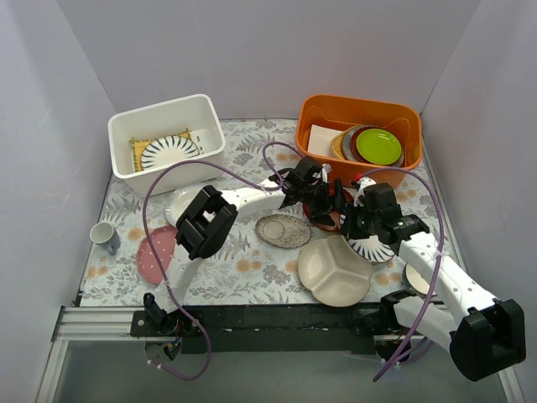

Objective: Place the plates into the plastic bin on the countertop
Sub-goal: Pick up the plate from the corner of the board.

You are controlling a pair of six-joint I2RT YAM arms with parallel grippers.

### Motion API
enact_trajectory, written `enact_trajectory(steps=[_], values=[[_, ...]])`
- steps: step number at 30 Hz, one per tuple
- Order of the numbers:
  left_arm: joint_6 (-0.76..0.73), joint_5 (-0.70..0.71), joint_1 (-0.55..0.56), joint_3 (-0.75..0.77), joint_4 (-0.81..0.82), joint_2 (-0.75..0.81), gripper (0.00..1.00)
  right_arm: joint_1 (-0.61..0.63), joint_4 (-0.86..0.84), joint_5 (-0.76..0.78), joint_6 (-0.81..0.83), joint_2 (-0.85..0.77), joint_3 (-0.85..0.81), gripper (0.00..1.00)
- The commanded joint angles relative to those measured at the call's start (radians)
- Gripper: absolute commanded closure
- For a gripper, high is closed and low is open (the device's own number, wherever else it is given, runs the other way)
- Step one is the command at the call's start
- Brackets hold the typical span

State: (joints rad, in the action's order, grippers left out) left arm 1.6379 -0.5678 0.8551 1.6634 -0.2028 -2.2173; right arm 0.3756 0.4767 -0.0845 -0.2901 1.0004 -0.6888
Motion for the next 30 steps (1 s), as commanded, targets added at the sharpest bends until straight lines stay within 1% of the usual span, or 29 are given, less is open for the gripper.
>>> enact_trajectory(steps=[1,5,9,12,13,16,17,20,23,24,26,27,30], values=[[0.02,-0.017,0.015,0.051,0.028,-0.021,0.28,0.008,-0.029,-0.018,-0.015,-0.032,0.002,0.99],[0.025,-0.024,0.027,0.071,0.028,-0.039,0.32,0.006,-0.03,-0.014,-0.014,-0.034,0.0,0.99],[0.025,-0.029,0.035,0.079,0.028,-0.047,0.38,0.008,-0.03,-0.011,-0.014,-0.04,0.0,0.99],[0.025,-0.033,0.038,0.088,0.026,-0.053,0.46,0.008,-0.032,-0.011,-0.015,-0.043,-0.002,0.99],[0.023,-0.037,0.039,0.09,0.028,-0.054,0.53,0.008,-0.033,-0.011,-0.018,-0.042,0.0,0.99],[0.022,-0.041,0.042,0.101,0.034,-0.061,0.64,0.006,-0.035,-0.012,-0.017,-0.042,0.002,0.99],[0.023,-0.047,0.042,0.102,0.037,-0.062,0.7,0.008,-0.036,-0.014,-0.017,-0.04,0.002,0.99],[0.03,-0.06,0.044,0.113,0.039,-0.071,0.78,0.009,-0.038,-0.015,-0.02,-0.037,0.002,0.99],[0.03,-0.061,0.048,0.113,0.039,-0.077,0.83,0.008,-0.041,-0.018,-0.02,-0.039,0.0,0.99],[0.031,-0.061,0.048,0.113,0.039,-0.078,0.89,0.009,-0.041,-0.018,-0.018,-0.039,0.0,0.99],[0.033,-0.058,0.052,0.107,0.04,-0.074,0.95,0.009,-0.043,-0.023,-0.021,-0.037,0.002,0.99],[0.034,-0.058,0.053,0.105,0.042,-0.074,1.0,0.009,-0.043,-0.023,-0.021,-0.036,0.003,0.99],[0.034,-0.05,0.053,0.098,0.042,-0.068,1.0,0.009,-0.043,-0.026,-0.02,-0.04,0.003,0.99]])
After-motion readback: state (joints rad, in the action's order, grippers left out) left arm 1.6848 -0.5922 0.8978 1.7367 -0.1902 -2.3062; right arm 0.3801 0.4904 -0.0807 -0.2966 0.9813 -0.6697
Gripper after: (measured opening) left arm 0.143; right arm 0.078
